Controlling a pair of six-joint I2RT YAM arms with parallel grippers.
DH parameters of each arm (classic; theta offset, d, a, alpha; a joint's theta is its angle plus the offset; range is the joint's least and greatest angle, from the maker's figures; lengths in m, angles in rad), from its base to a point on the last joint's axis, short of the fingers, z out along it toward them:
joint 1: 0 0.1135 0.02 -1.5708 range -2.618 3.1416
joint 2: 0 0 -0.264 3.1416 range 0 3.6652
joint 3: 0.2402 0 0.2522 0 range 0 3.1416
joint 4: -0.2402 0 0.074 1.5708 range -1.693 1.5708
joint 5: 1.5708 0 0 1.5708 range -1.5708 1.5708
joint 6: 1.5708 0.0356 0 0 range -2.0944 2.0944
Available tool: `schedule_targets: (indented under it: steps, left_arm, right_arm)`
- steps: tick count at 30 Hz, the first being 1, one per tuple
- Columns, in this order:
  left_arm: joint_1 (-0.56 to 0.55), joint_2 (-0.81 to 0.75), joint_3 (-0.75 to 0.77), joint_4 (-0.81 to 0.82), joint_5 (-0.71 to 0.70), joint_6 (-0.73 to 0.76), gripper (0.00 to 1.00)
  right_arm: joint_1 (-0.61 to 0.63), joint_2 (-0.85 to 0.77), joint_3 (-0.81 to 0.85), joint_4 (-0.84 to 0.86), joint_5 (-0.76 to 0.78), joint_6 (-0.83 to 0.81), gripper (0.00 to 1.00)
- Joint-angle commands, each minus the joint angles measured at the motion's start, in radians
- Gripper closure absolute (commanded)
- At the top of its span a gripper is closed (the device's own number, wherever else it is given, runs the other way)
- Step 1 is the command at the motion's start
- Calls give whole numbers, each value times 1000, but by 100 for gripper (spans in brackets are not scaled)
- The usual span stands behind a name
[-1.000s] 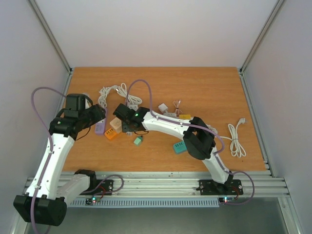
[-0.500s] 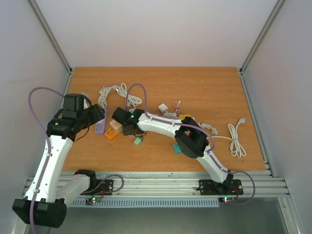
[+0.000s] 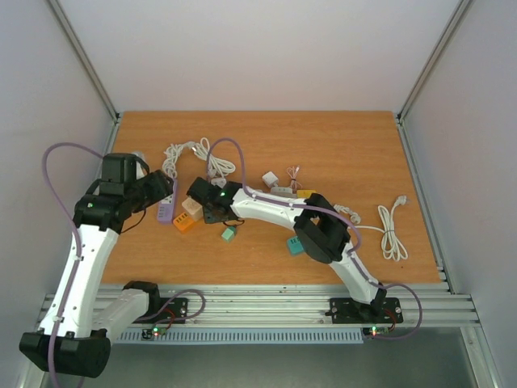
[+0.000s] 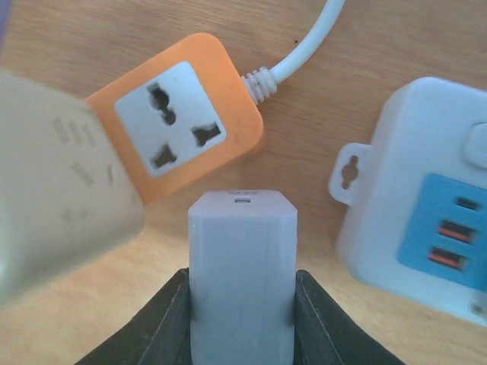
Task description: Insert the plug
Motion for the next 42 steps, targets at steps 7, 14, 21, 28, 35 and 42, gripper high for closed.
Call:
schedule_targets:
  steps: [7, 14, 21, 28, 35, 42]
  left_arm:
    - [0, -13, 72, 54, 281, 122, 1]
    - [-40, -5, 12, 207, 627, 135, 1]
    - [-100, 17, -59, 441, 860, -5, 1]
    - [-155, -14, -149, 836, 851, -240, 1]
    - [-198, -46, -260, 1215, 706, -577, 10]
    - [-265, -14, -280, 1404, 718, -771, 30]
  right_arm:
    - [0, -515, -436, 433, -120, -327, 71]
    - [-7, -775, -660, 577, -205, -436, 71]
    - [-8, -954, -807, 697, -212, -410, 71]
    - [-46, -1066, -799, 756, -242, -192, 70]
    - [-117, -1122, -751, 822, -352, -6, 68]
    - [-148, -1074, -641, 846, -492, 103, 68]
